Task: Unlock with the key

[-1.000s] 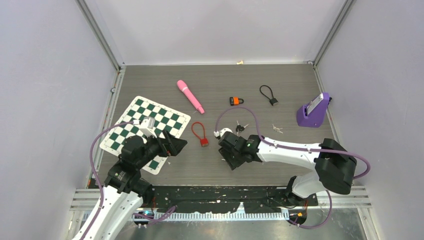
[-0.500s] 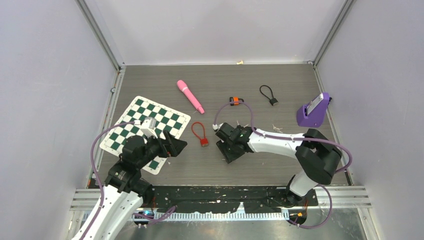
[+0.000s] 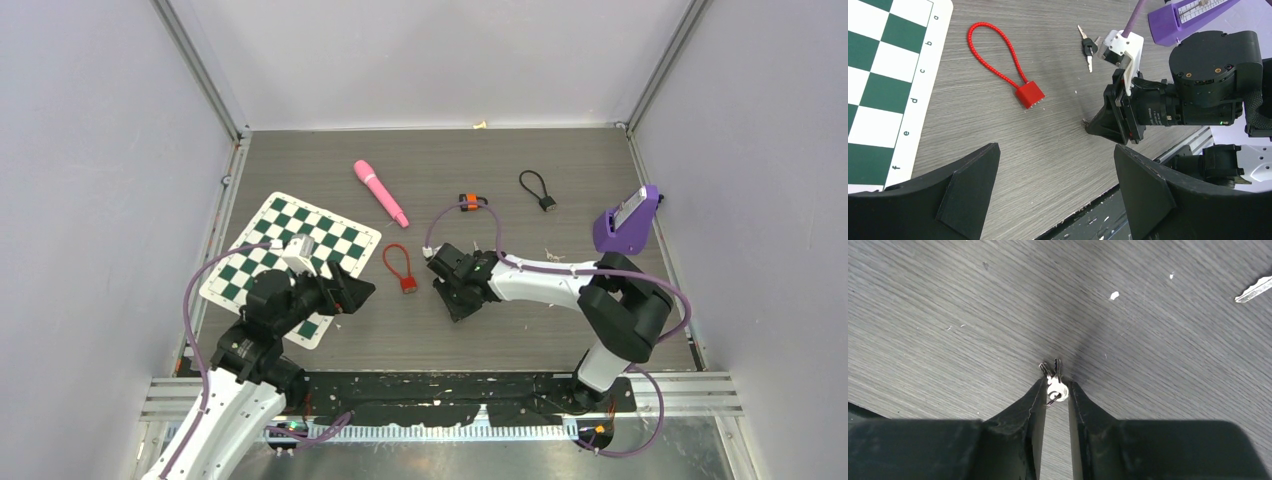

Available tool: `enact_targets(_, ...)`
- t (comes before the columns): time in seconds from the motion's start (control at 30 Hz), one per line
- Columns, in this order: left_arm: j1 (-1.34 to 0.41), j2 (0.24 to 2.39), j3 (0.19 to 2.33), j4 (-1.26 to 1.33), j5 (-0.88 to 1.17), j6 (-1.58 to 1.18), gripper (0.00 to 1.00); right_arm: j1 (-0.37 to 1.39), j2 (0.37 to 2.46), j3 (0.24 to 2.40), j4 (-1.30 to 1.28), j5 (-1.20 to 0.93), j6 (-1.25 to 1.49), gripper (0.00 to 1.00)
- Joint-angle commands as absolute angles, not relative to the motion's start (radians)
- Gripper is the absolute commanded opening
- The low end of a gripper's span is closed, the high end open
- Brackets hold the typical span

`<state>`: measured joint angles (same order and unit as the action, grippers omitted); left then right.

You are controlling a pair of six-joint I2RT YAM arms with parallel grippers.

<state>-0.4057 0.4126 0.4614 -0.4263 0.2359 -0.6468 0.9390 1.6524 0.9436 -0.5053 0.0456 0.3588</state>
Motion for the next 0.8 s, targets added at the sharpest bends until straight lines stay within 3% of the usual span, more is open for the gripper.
enact_targets(0.0, -0.410, 0.425, 0.467, -0.395, 0.271, -0.645, 0.88, 0.948, 1.692, 0.909, -0.511, 0.053, 0.369, 0.24)
enact_targets(0.17, -0.410, 0.446, 0.455, -0.355, 0.316, -0.675, 0.87, 0.961, 1.634, 0.887, -0.467, 0.059, 0.346, 0.06)
enact_targets(0.77, -0.461, 0.591, 0.426, -0.090, 0.453, -0.863, 0.85, 1.005, 1.209, 0.771, -0.096, 0.088, 0.159, 0.05)
